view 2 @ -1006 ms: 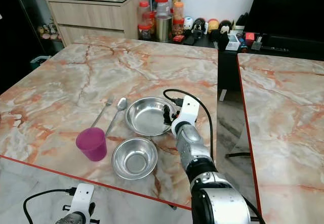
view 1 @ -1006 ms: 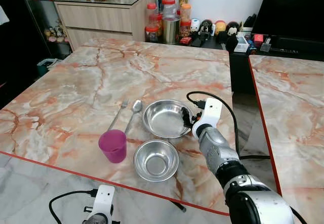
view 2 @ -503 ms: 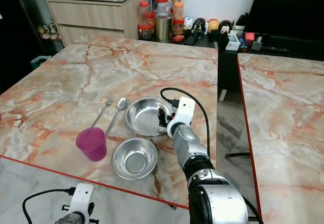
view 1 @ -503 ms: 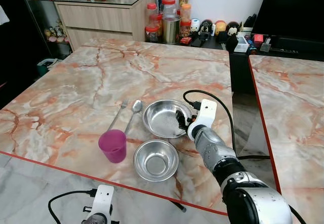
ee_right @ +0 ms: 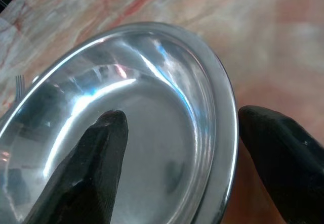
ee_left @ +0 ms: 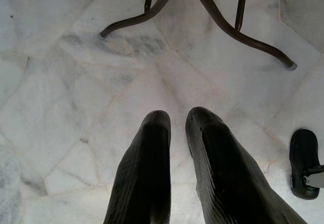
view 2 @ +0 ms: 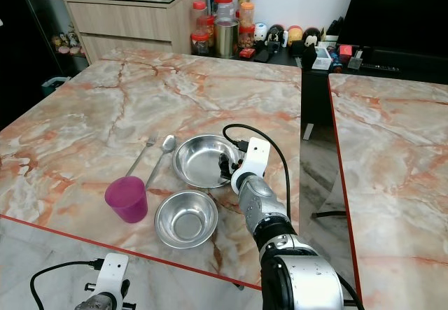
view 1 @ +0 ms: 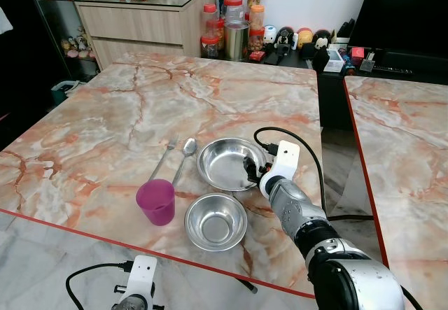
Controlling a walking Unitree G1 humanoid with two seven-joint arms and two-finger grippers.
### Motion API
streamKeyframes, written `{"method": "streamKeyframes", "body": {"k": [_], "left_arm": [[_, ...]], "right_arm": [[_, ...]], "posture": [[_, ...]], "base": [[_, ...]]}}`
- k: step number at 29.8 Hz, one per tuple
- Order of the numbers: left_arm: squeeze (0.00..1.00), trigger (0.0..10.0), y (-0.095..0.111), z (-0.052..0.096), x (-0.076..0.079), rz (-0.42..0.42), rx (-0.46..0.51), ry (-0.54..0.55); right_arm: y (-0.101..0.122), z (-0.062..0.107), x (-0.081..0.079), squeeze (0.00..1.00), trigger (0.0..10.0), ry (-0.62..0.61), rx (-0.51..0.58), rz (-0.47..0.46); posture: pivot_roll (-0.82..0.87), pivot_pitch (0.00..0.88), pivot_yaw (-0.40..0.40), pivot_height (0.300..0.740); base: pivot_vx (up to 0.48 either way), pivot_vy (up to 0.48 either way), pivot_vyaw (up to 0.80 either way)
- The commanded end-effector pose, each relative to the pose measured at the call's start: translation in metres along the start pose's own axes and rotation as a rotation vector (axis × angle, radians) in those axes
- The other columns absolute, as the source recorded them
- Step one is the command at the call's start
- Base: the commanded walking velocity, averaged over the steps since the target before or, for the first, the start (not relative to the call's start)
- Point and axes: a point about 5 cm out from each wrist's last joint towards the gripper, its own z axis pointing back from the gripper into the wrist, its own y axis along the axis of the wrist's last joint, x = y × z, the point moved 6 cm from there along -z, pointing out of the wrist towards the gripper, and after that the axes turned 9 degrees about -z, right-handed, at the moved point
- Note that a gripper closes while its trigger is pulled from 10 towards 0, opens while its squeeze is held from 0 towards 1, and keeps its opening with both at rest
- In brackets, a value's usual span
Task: Setting the table
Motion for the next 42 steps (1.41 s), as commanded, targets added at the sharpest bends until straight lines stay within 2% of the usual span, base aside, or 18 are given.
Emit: {"method": "streamKeyframes", "body": {"k": [1,3,4,5,6,7,8,13,18,19,42], "left_arm": [[0.0,10.0,-0.004,0.0,-0.001,-0.002,-0.02,0.001],[0.0,10.0,-0.005,0.0,-0.001,0.0,-0.022,0.003],[0.0,10.0,-0.005,0.0,-0.001,0.0,-0.022,0.003],[0.0,10.0,-0.005,0.0,-0.001,0.0,-0.022,0.004],[0.0,10.0,-0.005,0.0,-0.001,0.001,-0.022,0.005],[0.0,10.0,-0.005,0.0,-0.002,0.002,-0.022,0.005],[0.0,10.0,-0.005,0.0,-0.002,0.002,-0.022,0.006],[0.0,10.0,-0.004,0.0,-0.002,0.002,-0.02,0.009],[0.0,10.0,-0.004,0.0,-0.002,0.002,-0.021,0.011],[0.0,10.0,-0.004,0.0,-0.002,0.002,-0.021,0.011],[0.0,10.0,-0.004,0.0,-0.001,0.008,-0.021,0.01]], "right_arm": [[-0.001,-0.001,-0.002,0.0,10.0,-0.002,-0.014,-0.023],[-0.003,-0.001,-0.002,0.0,10.0,0.004,-0.021,-0.037],[-0.003,-0.001,-0.002,0.0,8.1,0.005,-0.021,-0.039],[-0.003,-0.001,-0.002,0.0,8.1,0.006,-0.021,-0.041],[-0.004,-0.001,-0.002,0.0,3.2,0.01,-0.021,-0.051],[-0.004,-0.001,-0.003,0.0,1.6,0.012,-0.02,-0.055],[-0.004,-0.001,-0.003,0.0,0.7,0.016,-0.019,-0.059],[-0.002,-0.001,-0.004,0.0,1.3,0.016,-0.009,-0.061],[0.0,-0.001,-0.004,0.0,0.6,0.012,0.001,-0.059],[0.0,-0.001,-0.004,0.0,0.0,0.012,0.004,-0.061],[0.011,-0.001,0.0,0.0,0.0,-0.003,0.061,-0.078]], "posture": [[0.09,0.0,-0.014,0.74],[0.09,0.0,-0.019,0.74],[0.09,0.0,-0.019,0.74],[0.09,0.0,-0.019,0.74],[0.09,0.0,-0.019,0.74],[0.09,0.0,-0.019,0.74],[0.09,0.0,-0.019,0.74],[0.1,0.0,-0.022,0.74],[0.09,0.0,-0.023,0.74],[0.09,0.0,-0.023,0.74],[0.09,0.0,-0.023,0.74]], "base": [[0.0,0.0,0.0],[0.0,0.0,0.0],[0.0,0.0,0.0],[0.0,0.0,0.0],[0.0,0.0,0.0],[0.0,0.0,0.0],[0.0,0.0,0.0],[0.0,0.0,0.0],[0.0,0.0,0.0],[0.0,0.0,0.0],[0.0,0.0,0.0]]}}
